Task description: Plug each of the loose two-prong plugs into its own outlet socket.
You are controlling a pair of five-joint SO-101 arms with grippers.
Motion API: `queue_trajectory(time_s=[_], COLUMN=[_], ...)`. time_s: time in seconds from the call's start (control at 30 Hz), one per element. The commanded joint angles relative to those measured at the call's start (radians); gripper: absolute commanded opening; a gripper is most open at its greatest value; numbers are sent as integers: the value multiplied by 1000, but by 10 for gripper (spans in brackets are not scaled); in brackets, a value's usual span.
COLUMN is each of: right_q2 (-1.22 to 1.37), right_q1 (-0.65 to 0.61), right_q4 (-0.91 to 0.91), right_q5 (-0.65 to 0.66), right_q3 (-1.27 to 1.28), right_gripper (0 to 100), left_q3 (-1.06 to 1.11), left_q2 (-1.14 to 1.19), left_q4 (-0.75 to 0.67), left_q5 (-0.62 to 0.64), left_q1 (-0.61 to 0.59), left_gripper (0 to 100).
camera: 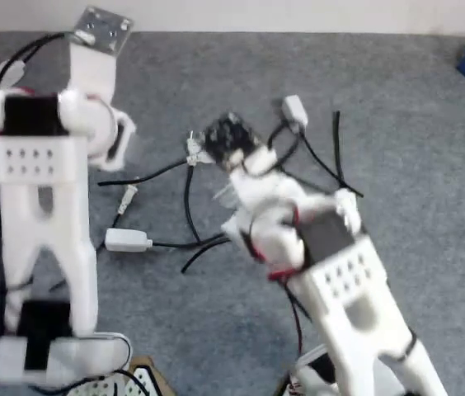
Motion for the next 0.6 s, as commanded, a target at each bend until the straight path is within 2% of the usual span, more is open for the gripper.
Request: queue_trajectory(time_s=[0.0,0.2,0.3,0.37,0.47,0.57], right_q2=[-102,-101,-101,-101,-102,-102], right_q1=[-27,-27,-30,-33,-62,-101], right_q4=[-213,-317,-340,-355,-363,-390], right_q5=[-60,-86,-87,-133,-147,-147], right_q3=[191,260,266,271,272,305], right_gripper=[6,6,6,6,6,6], left_q3=[214,650,862,986,1089,1098], left_q2=[-283,-599,-710,-754,-789,-800], left_q4=[-31,-235,-359,-451,-557,-588], left_q5=[40,64,64,66,68,80], left_q1=[21,19,24,31,45,54], left_gripper=[300,375,394,410,415,415])
